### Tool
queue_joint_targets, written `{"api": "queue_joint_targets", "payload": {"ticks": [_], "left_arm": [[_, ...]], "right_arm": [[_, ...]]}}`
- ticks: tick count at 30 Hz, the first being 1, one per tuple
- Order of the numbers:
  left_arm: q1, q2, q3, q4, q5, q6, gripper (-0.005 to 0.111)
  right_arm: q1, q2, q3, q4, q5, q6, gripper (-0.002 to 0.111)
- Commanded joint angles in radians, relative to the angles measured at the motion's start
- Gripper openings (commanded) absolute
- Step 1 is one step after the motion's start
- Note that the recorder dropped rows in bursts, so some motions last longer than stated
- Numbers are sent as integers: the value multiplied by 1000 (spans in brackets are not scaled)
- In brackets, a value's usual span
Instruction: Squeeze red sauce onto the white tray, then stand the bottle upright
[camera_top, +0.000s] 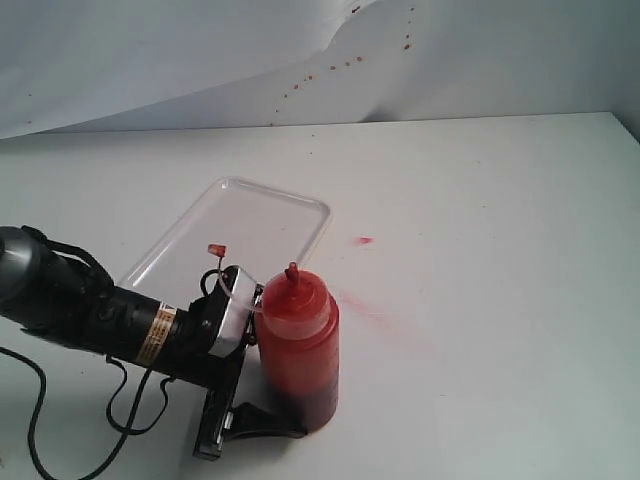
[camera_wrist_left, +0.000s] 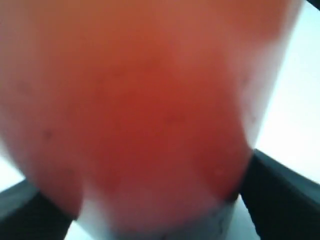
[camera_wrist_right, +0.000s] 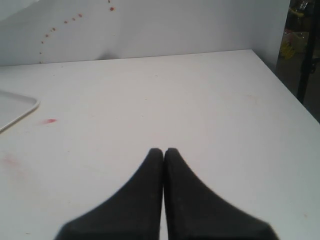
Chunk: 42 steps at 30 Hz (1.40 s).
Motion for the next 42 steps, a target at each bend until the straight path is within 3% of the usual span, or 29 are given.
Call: {"api": "queue_joint_targets", "payload": {"ticks": [1, 4, 10, 13, 19, 26, 36, 42], "left_arm": [[-59, 22, -40, -32, -63, -27, 78], [-93, 22, -58, -39, -46, -49, 78], [-93, 22, -58, -62, -41, -51, 75], [-93, 22, -58, -62, -37, -51, 57], [-93, 27, -58, -63, -35, -36, 0], [-89, -17, -58, -57, -39, -124, 1], [40, -345, -58, 121, -39, -397, 0], [55, -469, -58, 206, 19, -580, 0]], "right_arm": [[2, -6, 2, -3, -1, -6, 0], [2, -6, 2, -3, -1, -6, 0], [2, -6, 2, -3, -1, -6, 0], [2, -6, 2, -3, -1, -6, 0], [2, -6, 2, -3, -1, -6, 0], [2, -6, 2, -3, -1, -6, 0], [2, -6, 2, -3, -1, -6, 0], [2, -6, 2, -3, -1, -6, 0]]}}
